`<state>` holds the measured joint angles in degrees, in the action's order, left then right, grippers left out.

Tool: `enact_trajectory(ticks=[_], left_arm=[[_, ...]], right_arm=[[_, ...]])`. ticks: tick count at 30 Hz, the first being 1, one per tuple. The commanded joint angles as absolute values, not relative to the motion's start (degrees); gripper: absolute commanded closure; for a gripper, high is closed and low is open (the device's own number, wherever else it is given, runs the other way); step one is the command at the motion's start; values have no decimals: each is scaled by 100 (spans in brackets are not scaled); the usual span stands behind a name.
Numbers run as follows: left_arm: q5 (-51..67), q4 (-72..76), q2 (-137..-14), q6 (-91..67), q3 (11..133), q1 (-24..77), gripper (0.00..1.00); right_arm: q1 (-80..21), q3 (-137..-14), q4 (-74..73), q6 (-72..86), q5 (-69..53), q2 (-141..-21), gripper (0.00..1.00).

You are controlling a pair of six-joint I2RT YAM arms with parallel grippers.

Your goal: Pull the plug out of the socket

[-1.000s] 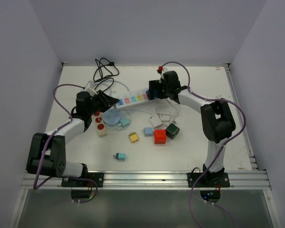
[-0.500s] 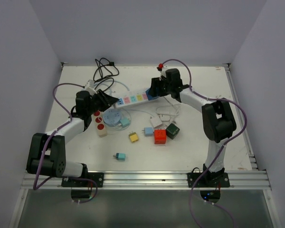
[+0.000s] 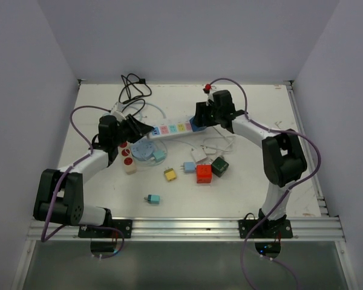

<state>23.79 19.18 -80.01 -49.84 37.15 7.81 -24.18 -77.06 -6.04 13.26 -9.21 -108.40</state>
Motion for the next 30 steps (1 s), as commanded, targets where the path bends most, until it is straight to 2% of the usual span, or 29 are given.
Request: enact_trajectory(ticks=[1,7,10,14,21,27,30], left_arm=[[1881,1635,-8007,-4553,3850,826,100],[1872,1591,-7858,-4535,3718,615,100],[1855,1565,-7849,-4526,3691,571,100],[1793,1582,-7857,-4535,3656,562,100],[1714,1600,-8024,-4570,3963,791,100],[1574,1486,-8104,-4483,4052,1011,100],[1521,1459,-8104,-4447,3929,967,100]], right_arm=[[-2226,-7454,-256,1554,-1738,-10125,100],[-1688,-7014,369,2258,-2468,-9879,100],[-1670,-6979,360,2241,-2461,-9809,100],[-1757,-7084,115,2084,-2216,-9782,100],[-2723,-7822,-984,1292,-881,-9747,100],[-2795,-8042,-1458,1064,-554,-9730,100],[-2402,-7849,-1354,1282,-974,-9581,100]])
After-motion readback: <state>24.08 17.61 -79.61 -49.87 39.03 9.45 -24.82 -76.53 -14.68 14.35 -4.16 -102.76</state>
